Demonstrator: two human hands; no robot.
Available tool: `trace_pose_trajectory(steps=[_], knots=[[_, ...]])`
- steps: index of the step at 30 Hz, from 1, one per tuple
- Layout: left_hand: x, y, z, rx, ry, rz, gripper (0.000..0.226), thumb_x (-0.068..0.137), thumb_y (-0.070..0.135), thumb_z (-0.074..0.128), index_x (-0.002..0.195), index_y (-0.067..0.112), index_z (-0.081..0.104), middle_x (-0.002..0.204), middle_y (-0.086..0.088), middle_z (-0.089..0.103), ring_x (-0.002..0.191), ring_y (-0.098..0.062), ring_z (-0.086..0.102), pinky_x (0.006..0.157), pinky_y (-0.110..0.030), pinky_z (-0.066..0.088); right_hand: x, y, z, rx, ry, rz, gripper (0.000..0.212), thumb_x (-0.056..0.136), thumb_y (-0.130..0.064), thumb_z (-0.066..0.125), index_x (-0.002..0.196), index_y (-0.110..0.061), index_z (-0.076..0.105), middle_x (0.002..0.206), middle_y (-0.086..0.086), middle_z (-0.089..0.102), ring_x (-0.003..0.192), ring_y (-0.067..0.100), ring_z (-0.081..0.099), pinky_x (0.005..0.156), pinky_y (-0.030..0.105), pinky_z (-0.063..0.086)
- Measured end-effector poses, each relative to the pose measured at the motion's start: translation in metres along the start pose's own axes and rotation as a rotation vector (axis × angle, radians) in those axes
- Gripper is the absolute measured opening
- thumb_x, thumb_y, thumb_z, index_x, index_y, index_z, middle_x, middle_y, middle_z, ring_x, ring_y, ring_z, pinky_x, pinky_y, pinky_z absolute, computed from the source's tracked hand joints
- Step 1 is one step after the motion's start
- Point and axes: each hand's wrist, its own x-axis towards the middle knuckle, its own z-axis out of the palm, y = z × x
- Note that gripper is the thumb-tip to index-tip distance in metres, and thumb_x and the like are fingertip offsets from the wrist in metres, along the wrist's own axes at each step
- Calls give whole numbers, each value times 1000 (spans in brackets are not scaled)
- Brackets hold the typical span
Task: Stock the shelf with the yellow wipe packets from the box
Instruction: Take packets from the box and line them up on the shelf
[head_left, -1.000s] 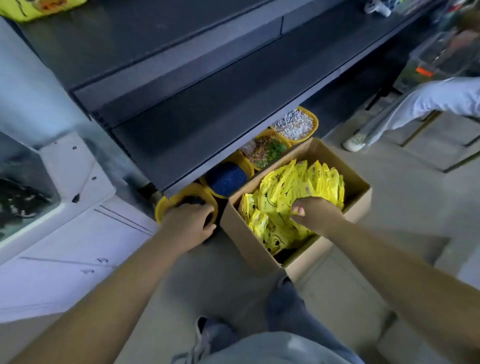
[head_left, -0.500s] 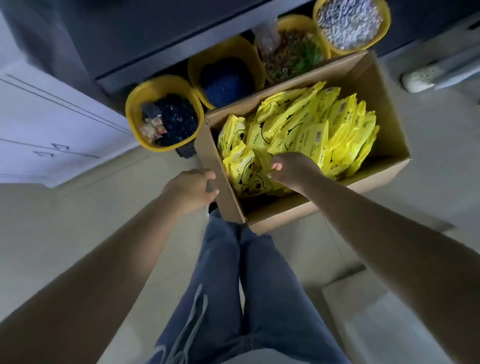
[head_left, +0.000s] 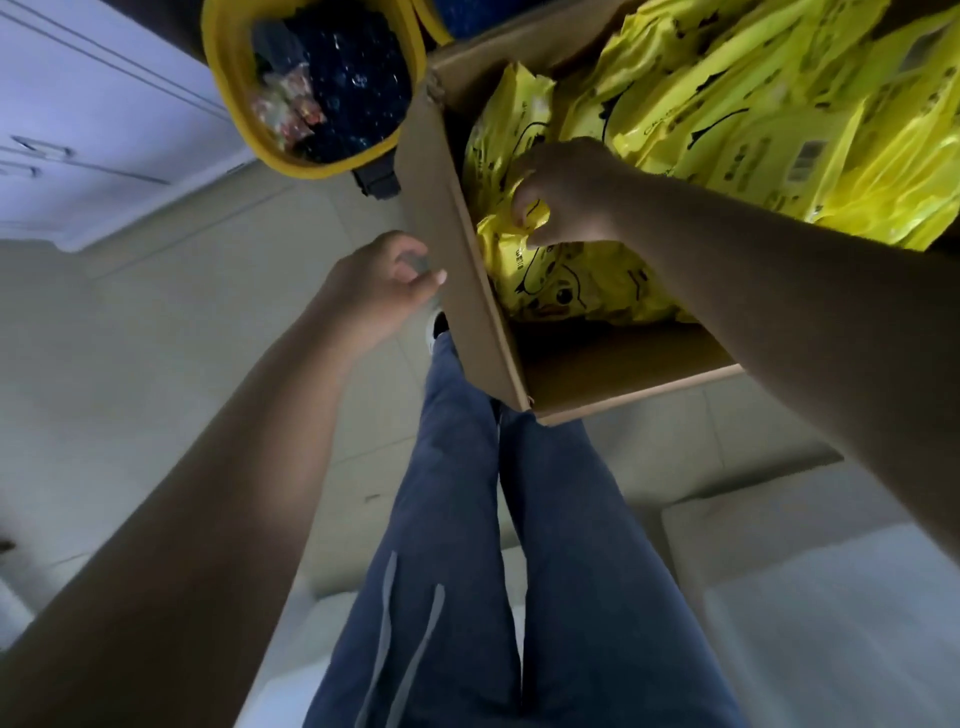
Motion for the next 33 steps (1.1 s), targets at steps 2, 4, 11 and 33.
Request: trace_pose_trajectory(steps=[2,4,11,33], knots=[[-1,-3,1,-22,-5,1,41,90,33,54,126,16,49,107,1,55,101,-13,52,83,-25,38,1,6,2,72,-2,7,28,86,-29,61,113,-19,63,139,8,44,129,27,39,101,37,36],[0,-3,2,-37,-10,16,40,90,33,54,126,17,49,102,5,53,99,-11,50,83,-25,38,2,13,4,118,30,12,28,88,-27,58,112,-13,65,132,10,51,124,29,44,100,37,38],[3,16,-13,-81,41,128,39,90,33,54,125,16,51,104,7,51,99,-7,49,83,-24,36,-29,32,7,230,337,110,28,89,-22,58,107,-3,67,131,15,51,119,28,50,96,34,41],[46,116,23,-96,-72,221,37,86,30,62,118,14,56,128,-3,56,107,-15,56,82,-23,39,-189,77,-6,1705,1274,880,29,88,-5,56,66,-17,42,71,-3,50,70,4,55,76,30,57]])
